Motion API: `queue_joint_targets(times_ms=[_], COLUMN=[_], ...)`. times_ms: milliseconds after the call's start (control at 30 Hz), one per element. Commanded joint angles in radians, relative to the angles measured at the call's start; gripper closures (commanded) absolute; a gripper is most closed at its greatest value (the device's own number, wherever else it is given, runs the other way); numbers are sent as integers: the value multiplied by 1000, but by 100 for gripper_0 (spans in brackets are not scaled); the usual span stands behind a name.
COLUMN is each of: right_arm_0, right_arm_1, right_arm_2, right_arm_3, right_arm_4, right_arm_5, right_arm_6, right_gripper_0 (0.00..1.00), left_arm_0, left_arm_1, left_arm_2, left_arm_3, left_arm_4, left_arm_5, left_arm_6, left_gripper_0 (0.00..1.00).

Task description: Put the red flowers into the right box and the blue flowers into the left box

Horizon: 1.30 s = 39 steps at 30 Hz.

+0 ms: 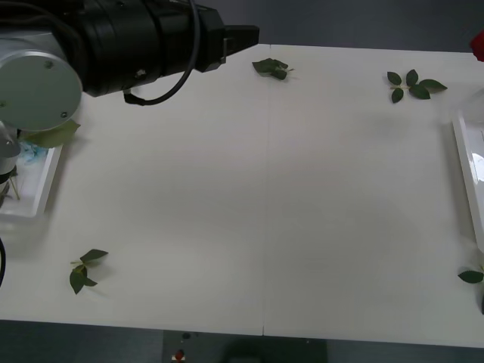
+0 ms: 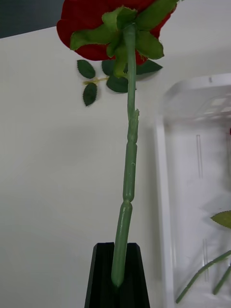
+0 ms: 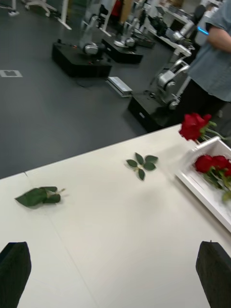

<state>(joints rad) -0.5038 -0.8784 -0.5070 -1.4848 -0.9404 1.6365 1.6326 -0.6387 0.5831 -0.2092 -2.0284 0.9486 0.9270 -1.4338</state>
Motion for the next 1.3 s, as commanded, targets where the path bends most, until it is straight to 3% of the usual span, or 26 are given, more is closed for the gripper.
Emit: queue_joint_targets(times_ms=[33, 233, 567, 1300], right_arm_0=[-12, 11, 130, 375], right_arm_1=[-34, -34, -43, -43], right_arm_2=[-25, -25, -33, 4], right_arm_3=[-25, -25, -25, -25], right_arm_4=[75, 213, 321, 359], right_arm_5=[-13, -13, -86, -429], right_arm_6=[-28, -33, -40, -80], right_gripper_0=[100, 100, 100, 99], left_arm_0=[60, 160, 172, 182], left_arm_1=[66, 127, 201, 225], left_arm_2=[53, 114, 114, 91], left_arm_3=[-78, -67, 71, 60], left_arm_4=[134, 412, 774, 912], left_arm_5=[-10, -10, -10, -8], left_arm_6=[-158, -425, -821, -907], left_gripper_0=[0, 0, 0, 0])
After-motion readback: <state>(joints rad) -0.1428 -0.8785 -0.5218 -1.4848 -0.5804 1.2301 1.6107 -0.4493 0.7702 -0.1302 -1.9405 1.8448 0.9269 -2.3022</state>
